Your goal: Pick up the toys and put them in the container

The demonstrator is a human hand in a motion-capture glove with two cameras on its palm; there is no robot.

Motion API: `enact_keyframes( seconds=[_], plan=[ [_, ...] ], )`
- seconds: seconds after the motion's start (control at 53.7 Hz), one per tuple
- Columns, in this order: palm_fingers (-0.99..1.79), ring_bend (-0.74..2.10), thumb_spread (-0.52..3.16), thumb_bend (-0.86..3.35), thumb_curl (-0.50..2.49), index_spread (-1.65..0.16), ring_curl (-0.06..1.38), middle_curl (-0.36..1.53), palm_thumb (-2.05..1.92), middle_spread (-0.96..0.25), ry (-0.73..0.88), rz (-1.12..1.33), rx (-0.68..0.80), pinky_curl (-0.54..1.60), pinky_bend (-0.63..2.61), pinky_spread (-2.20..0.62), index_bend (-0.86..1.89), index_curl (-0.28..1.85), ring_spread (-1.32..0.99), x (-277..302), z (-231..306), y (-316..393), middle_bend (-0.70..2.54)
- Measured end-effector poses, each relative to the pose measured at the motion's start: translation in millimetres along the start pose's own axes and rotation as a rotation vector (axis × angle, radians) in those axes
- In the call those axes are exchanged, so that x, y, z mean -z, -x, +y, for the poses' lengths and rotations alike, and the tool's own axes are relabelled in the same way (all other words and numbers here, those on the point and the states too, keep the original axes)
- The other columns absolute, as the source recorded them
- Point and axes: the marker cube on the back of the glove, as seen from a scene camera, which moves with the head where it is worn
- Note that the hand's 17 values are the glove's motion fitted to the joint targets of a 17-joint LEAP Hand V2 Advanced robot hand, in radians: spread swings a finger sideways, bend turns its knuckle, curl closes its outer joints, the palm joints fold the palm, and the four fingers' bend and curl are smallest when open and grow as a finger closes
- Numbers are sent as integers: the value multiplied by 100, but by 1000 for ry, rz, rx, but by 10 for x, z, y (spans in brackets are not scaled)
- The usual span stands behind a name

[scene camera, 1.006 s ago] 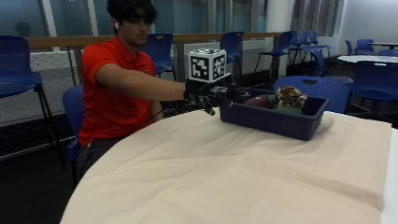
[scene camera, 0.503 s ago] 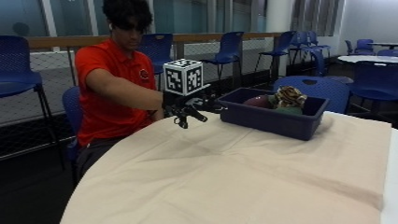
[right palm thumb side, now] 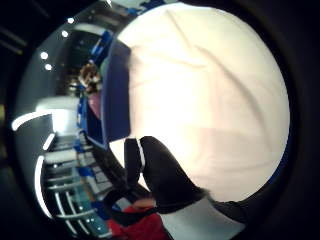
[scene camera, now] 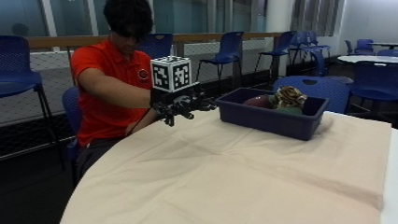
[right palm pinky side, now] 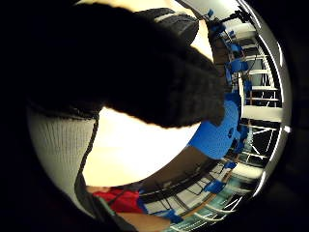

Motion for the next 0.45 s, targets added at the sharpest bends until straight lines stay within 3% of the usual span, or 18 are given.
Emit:
enact_keyframes(
  seconds=[0.447],
  plan=[
    [-24, 16, 105, -7, 17, -35, 16, 15, -10, -5, 7, -13, -19, 33, 120, 13, 15, 26, 9, 26, 42, -158, 10]
  ],
)
